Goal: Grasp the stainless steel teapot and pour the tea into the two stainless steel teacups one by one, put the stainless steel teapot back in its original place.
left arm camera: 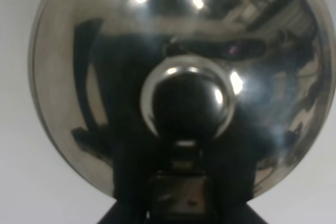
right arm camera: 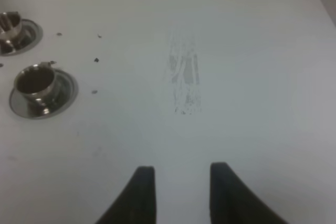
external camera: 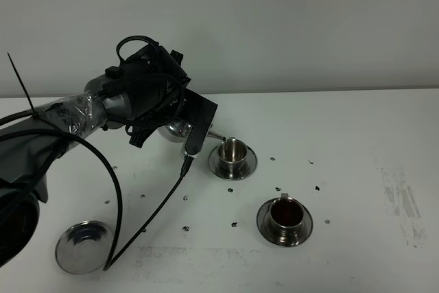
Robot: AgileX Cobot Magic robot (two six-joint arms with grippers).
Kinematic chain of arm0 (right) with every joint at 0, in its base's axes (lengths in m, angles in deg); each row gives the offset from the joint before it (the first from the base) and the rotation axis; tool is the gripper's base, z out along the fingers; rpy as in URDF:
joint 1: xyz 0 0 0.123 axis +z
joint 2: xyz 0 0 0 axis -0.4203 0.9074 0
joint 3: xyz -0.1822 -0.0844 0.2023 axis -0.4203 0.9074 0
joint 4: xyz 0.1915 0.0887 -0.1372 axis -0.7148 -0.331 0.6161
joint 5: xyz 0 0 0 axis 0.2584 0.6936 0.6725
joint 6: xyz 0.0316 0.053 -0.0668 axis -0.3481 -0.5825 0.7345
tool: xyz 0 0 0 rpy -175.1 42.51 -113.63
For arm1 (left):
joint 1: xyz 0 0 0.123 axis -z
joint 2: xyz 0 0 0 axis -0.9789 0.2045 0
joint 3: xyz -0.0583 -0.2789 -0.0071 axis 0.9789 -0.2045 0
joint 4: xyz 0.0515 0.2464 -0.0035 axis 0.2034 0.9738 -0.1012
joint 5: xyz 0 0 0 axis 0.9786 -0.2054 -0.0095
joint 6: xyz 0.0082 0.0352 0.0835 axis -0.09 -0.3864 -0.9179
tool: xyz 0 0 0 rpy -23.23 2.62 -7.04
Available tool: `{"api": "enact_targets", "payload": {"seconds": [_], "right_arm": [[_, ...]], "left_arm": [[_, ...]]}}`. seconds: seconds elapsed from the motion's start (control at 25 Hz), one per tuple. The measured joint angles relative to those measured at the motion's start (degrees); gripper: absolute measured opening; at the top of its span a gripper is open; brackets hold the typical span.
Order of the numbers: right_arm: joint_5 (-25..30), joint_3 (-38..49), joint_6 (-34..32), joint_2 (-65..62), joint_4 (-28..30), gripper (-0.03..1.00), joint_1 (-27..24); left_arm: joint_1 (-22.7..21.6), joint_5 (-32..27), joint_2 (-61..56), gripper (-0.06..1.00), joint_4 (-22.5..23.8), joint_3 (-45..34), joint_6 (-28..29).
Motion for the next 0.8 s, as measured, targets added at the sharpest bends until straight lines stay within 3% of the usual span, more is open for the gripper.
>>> {"api": "enact_targets", "payload": {"seconds": [0.8], "right_arm": [[0.0,0.0,0.0,0.0,0.0,0.24,0.0]], "left_arm": [[1.7,1.6,0.0,0.2,5.3,0.0,0.0]]}}
